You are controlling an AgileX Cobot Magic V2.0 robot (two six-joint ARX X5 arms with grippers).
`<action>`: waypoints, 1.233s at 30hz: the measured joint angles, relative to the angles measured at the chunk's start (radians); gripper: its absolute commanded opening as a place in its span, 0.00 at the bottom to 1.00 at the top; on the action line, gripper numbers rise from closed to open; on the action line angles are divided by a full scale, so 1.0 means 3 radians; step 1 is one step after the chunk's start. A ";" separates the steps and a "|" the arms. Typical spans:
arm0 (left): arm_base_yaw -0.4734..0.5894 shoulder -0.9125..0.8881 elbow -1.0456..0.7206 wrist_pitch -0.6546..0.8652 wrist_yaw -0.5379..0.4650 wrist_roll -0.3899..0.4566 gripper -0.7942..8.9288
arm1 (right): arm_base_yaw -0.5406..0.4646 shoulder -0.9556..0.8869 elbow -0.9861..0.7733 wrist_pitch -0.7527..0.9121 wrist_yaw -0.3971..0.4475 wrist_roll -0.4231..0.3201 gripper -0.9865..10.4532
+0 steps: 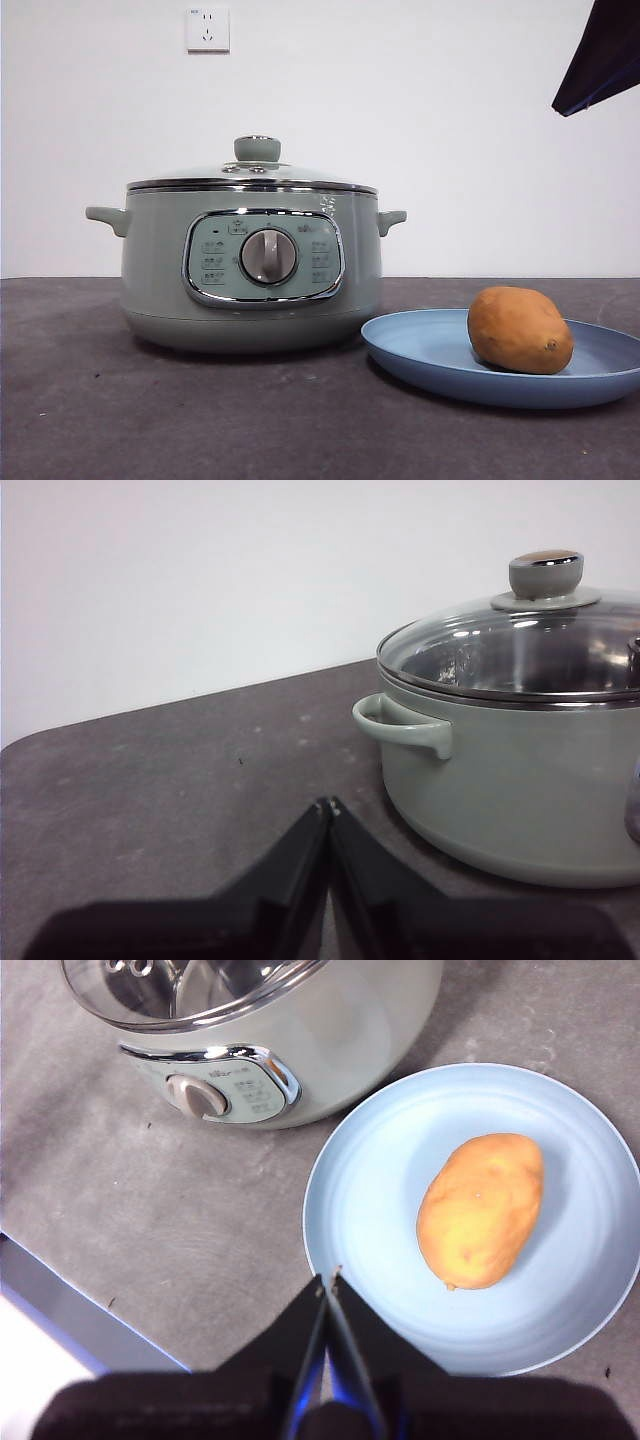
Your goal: Take the potato out from the steamer,put the potato on the plate,close the lid
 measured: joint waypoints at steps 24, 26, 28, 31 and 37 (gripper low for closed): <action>0.0000 -0.0164 -0.0036 -0.0635 0.0013 -0.0004 0.08 | 0.0000 0.0000 0.0000 0.0001 0.0000 0.0000 0.09; 0.0000 -0.0165 -0.0036 -0.0635 0.0013 -0.0004 0.08 | 0.0000 0.0000 0.0000 0.0000 0.0000 0.0000 0.09; 0.0000 -0.0165 -0.0036 -0.0633 0.0013 -0.0004 0.08 | 0.0000 0.0000 0.0000 0.0000 0.0000 0.0000 0.09; 0.0000 -0.0165 -0.0036 -0.0635 0.0013 -0.0004 0.08 | 0.0000 0.0000 0.0000 0.0000 0.0001 0.0000 0.09; 0.0000 -0.0165 -0.0036 -0.0633 0.0013 -0.0004 0.08 | -0.0032 -0.0027 0.0000 -0.0005 0.0060 -0.0036 0.09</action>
